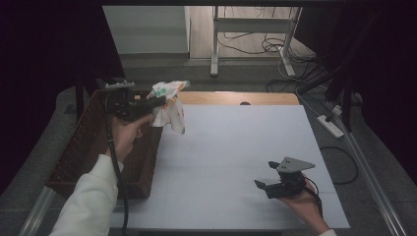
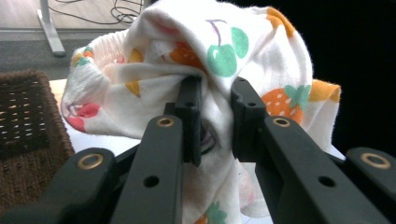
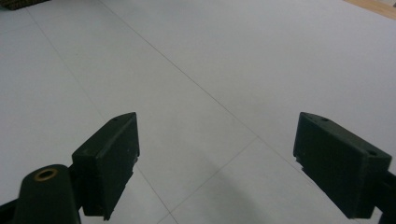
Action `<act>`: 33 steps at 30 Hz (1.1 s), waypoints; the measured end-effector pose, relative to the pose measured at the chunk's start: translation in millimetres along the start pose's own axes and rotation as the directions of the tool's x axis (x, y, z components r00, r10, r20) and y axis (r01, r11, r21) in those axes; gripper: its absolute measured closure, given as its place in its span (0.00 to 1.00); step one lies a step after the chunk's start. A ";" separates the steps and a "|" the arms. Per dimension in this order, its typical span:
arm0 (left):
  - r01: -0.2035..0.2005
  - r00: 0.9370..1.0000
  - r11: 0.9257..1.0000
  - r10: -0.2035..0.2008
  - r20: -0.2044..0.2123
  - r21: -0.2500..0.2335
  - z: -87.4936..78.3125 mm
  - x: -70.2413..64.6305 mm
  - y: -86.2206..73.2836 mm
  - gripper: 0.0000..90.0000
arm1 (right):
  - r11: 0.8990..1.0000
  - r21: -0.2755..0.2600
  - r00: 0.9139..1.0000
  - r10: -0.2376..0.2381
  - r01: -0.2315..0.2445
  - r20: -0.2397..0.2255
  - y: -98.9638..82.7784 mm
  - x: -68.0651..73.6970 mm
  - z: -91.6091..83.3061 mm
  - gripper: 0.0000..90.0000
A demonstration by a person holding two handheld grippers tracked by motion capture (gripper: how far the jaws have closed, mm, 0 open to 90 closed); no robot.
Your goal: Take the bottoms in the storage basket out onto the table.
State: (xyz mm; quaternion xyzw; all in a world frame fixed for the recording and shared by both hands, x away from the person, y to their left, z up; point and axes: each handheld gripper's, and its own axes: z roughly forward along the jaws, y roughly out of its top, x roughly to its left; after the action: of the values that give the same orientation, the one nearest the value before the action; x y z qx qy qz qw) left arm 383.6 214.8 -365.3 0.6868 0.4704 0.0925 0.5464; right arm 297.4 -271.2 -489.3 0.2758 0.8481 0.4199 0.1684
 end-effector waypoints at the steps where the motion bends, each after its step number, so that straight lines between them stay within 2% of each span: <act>1: -0.001 1.000 1.000 0.001 0.002 0.001 0.5 -0.8 -0.1 0.86 | 1.000 0.000 1.000 -0.001 0.001 0.000 0.0 -0.1 0.0 0.16; 21: -0.033 0.998 0.999 0.032 0.050 0.004 11.2 -19.7 2.8 0.86 | 1.000 0.001 1.000 -0.001 0.001 0.000 0.0 0.0 -0.2 0.16; 33: -0.038 0.997 0.999 0.037 0.072 0.011 19.7 -27.4 1.5 0.86 | 1.000 0.002 1.000 -0.002 0.002 -0.002 0.0 0.0 -0.3 0.16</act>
State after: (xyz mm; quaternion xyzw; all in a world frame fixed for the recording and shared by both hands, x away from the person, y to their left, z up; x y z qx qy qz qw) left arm 382.3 181.3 -361.1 0.7017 0.4379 0.0752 0.5571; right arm 297.3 -271.3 -489.1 0.2748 0.8489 0.4192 0.1679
